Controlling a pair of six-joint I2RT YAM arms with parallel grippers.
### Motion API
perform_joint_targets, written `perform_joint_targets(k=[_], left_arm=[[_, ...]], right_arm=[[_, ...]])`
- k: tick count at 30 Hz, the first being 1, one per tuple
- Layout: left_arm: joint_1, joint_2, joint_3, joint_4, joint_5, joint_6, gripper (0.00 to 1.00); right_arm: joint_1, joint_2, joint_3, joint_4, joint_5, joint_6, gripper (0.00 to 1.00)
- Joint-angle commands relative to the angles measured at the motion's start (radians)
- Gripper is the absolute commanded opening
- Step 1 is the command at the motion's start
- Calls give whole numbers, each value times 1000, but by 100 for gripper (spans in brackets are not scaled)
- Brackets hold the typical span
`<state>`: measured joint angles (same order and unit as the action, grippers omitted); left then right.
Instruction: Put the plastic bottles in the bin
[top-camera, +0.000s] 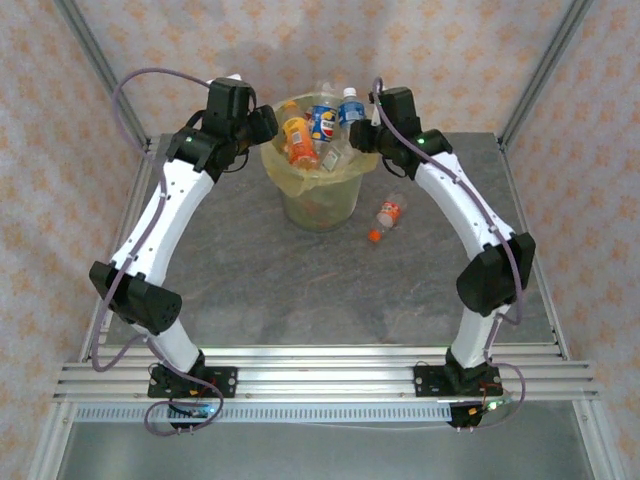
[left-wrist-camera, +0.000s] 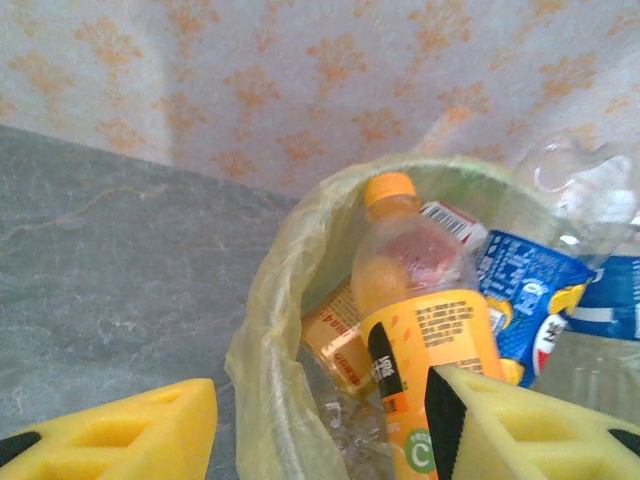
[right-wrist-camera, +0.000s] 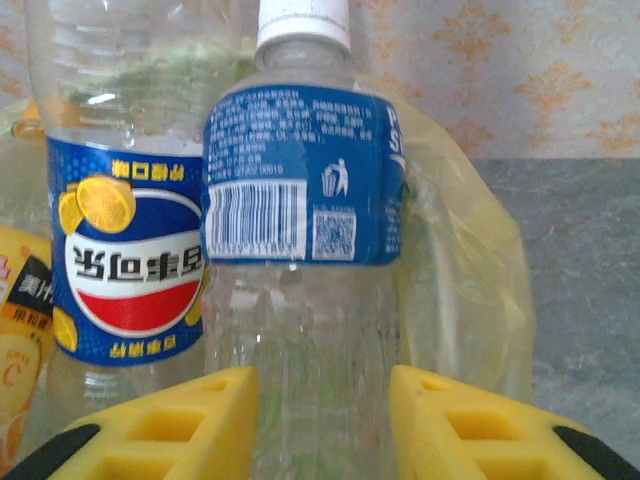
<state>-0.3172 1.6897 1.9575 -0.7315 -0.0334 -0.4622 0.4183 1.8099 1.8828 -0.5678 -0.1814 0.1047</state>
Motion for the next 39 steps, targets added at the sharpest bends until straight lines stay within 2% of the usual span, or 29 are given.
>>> perform_joint_targets(k=[1, 6, 13, 17, 23, 26, 29, 33, 39], left_arm=[[-2, 9, 11, -5, -16, 16, 58], [-2, 11, -16, 27, -8, 1, 58], [-2, 44, -9, 20, -33, -13, 58], [-2, 35, -22, 15, -47, -14, 58], [-2, -6, -74, 31, -81, -31, 59], [-2, -34, -111, 36, -99, -49, 59], [-1, -70, -159, 44, -116, -66, 59], [-1, -132, -237, 65, -152, -103, 60], [1, -221, -317, 74, -189, -130, 62]], right_arm=[[0, -63, -33, -22, -8, 22, 40], [2, -96, -9, -19, 6, 17, 42], [1, -69, 39, -23, 120, 49, 42], [1, -108, 15, -60, 225, 102, 46], [1, -247, -124, -123, 382, 188, 64], [-3, -318, -232, -150, 420, 246, 72], [-8, -372, -358, -157, 421, 318, 78], [-21, -409, -522, -105, 357, 402, 86], [-43, -333, -615, -37, 252, 449, 96]])
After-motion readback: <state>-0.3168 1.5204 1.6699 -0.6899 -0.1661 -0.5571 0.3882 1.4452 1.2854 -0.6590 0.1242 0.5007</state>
